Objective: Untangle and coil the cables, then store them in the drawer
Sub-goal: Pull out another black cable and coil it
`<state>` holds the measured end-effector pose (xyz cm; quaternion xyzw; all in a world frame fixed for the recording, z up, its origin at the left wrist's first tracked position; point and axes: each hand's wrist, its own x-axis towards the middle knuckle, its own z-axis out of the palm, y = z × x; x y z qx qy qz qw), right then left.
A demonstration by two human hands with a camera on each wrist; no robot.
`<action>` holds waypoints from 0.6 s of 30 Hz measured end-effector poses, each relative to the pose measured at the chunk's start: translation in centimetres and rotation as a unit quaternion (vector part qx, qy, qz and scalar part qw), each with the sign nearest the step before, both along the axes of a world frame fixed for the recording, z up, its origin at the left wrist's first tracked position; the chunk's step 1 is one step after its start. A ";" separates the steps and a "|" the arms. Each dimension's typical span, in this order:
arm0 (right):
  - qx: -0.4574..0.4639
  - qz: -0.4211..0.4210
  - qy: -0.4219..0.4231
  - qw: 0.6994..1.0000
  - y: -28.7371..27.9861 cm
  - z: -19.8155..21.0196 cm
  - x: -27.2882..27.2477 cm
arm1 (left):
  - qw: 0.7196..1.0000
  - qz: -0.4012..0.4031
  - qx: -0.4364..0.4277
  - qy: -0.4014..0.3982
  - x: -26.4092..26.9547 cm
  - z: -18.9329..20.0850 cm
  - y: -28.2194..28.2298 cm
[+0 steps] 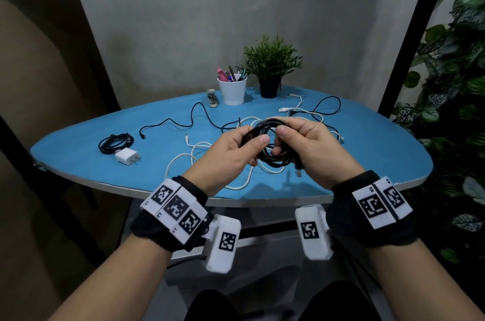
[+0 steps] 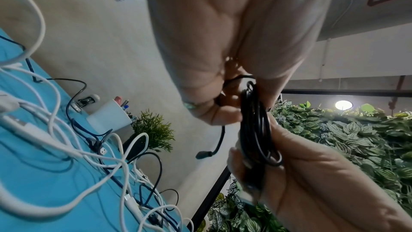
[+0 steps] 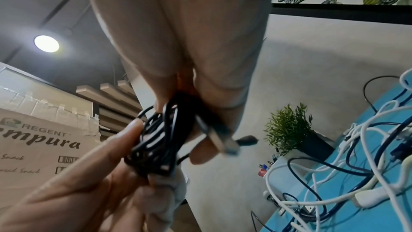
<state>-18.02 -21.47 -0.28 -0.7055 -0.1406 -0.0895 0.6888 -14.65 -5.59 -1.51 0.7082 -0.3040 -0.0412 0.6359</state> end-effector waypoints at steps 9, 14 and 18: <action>0.074 0.025 0.001 0.997 0.4 -0.5 -0.3 | 0.997 0.050 -0.066 0.012 -0.1 -0.4 0.2; 0.094 -0.018 -0.002 0.995 0.9 -0.5 0.2 | 0.982 0.033 -0.167 0.084 -0.3 -1.1 0.1; 0.153 -0.041 0.008 0.987 0.5 -0.1 0.4 | 0.988 0.073 -0.123 0.053 0.1 -1.9 1.0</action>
